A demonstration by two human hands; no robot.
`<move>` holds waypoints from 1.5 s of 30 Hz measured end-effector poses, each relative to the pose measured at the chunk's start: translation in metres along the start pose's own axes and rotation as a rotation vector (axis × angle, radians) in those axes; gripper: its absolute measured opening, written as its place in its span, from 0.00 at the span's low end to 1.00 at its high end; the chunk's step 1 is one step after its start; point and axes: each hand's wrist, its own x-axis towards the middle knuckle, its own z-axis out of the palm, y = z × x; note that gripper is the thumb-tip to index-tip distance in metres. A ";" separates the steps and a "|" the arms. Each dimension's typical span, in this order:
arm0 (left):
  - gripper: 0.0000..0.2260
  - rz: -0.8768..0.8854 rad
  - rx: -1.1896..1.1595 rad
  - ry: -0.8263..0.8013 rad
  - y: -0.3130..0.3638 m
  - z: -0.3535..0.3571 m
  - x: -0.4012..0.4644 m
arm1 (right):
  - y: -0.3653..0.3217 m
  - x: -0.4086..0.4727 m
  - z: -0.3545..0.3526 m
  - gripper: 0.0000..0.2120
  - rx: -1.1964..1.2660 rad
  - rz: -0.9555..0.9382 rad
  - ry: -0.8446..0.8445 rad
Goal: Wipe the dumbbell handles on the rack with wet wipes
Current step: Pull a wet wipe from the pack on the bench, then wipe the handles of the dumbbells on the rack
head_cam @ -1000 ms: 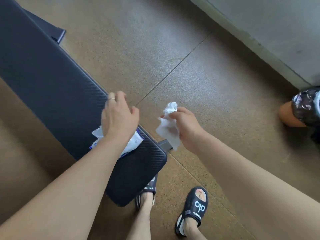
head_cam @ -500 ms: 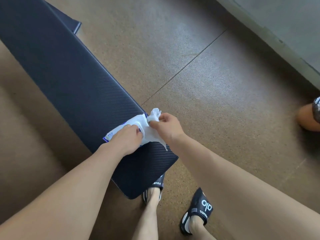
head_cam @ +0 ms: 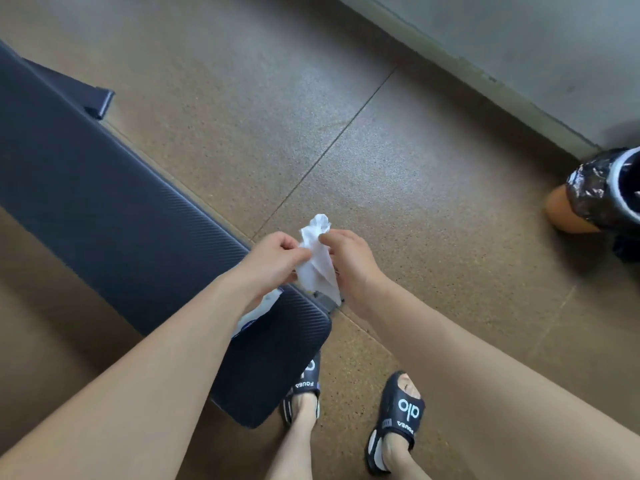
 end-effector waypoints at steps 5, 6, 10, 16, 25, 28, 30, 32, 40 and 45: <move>0.12 0.109 -0.044 -0.078 0.074 0.062 -0.001 | -0.036 -0.021 -0.077 0.15 0.193 -0.120 0.164; 0.13 0.132 -0.054 -0.091 0.089 0.079 -0.003 | -0.042 -0.026 -0.093 0.15 0.249 -0.133 0.206; 0.14 0.182 -0.044 -0.212 0.146 0.172 -0.020 | -0.055 -0.049 -0.181 0.07 0.483 -0.163 0.399; 0.12 0.301 0.090 -0.371 0.205 0.341 -0.074 | -0.038 -0.114 -0.340 0.02 0.619 -0.253 0.697; 0.07 0.471 0.432 -0.633 0.235 0.568 -0.172 | 0.044 -0.219 -0.555 0.11 0.890 -0.381 0.902; 0.06 0.549 0.543 -0.687 0.237 0.637 -0.204 | 0.072 -0.246 -0.615 0.10 0.952 -0.368 0.940; 0.08 0.637 0.632 -0.685 0.239 0.679 -0.224 | 0.085 -0.264 -0.651 0.10 1.001 -0.357 0.927; 0.10 0.726 0.713 -0.669 0.245 0.725 -0.241 | 0.096 -0.285 -0.690 0.10 1.026 -0.356 0.925; 0.03 1.098 0.944 -0.727 0.278 0.855 -0.273 | 0.114 -0.326 -0.797 0.08 0.680 -0.312 1.035; 0.04 1.183 1.037 -0.815 0.315 0.935 -0.278 | 0.105 -0.339 -0.870 0.07 0.727 -0.264 1.167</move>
